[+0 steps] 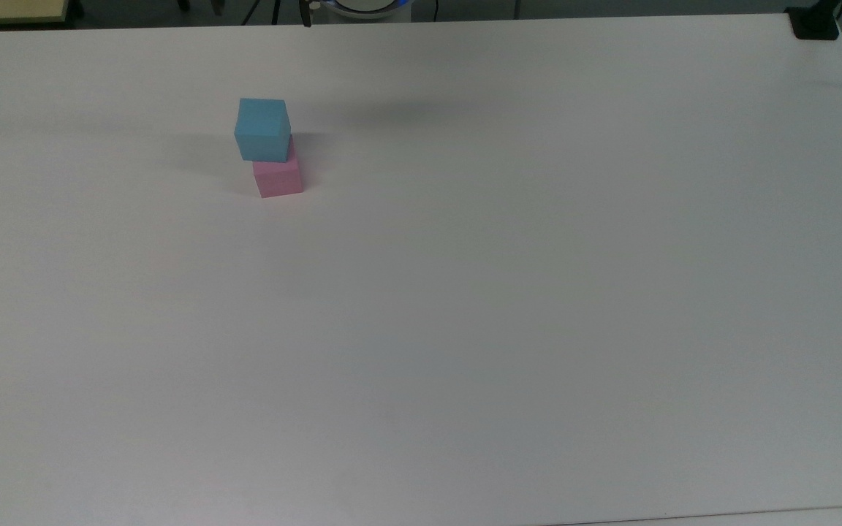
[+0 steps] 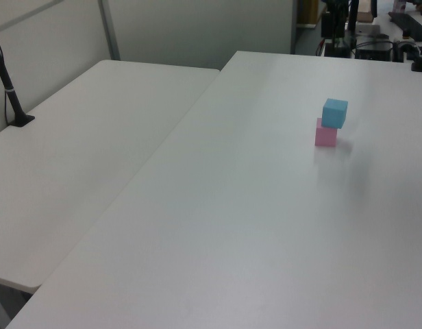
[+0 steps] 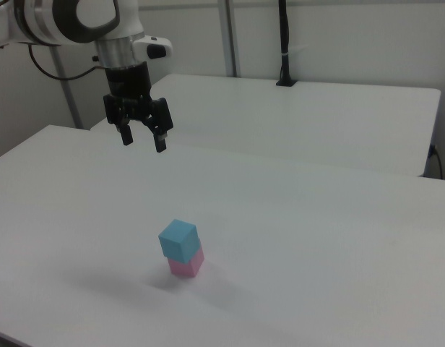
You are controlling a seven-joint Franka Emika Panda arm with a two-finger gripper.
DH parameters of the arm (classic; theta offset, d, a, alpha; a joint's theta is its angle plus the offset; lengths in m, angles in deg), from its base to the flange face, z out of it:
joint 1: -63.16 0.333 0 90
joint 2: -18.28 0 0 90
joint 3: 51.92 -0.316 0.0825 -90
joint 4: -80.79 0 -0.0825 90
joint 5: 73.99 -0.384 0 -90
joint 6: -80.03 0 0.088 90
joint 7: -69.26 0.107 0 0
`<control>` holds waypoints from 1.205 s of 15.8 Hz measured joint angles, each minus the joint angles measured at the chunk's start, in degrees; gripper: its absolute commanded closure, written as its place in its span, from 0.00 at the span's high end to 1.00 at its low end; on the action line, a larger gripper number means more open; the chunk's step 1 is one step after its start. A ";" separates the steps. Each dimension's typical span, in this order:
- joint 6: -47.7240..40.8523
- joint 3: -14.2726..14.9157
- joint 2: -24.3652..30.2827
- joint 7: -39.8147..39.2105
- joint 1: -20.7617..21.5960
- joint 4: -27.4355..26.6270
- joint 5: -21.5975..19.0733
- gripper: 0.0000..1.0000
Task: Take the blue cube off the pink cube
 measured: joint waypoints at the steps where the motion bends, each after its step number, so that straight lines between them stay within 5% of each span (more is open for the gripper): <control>1: 0.00 0.00 0.00 -0.01 0.00 0.01 0.00 1.00; 14: -0.02 2.66 -0.21 -5.87 0.02 -0.68 -1.05 1.00; 19: 9.69 4.62 -1.35 -7.14 0.07 -9.88 1.62 1.00</control>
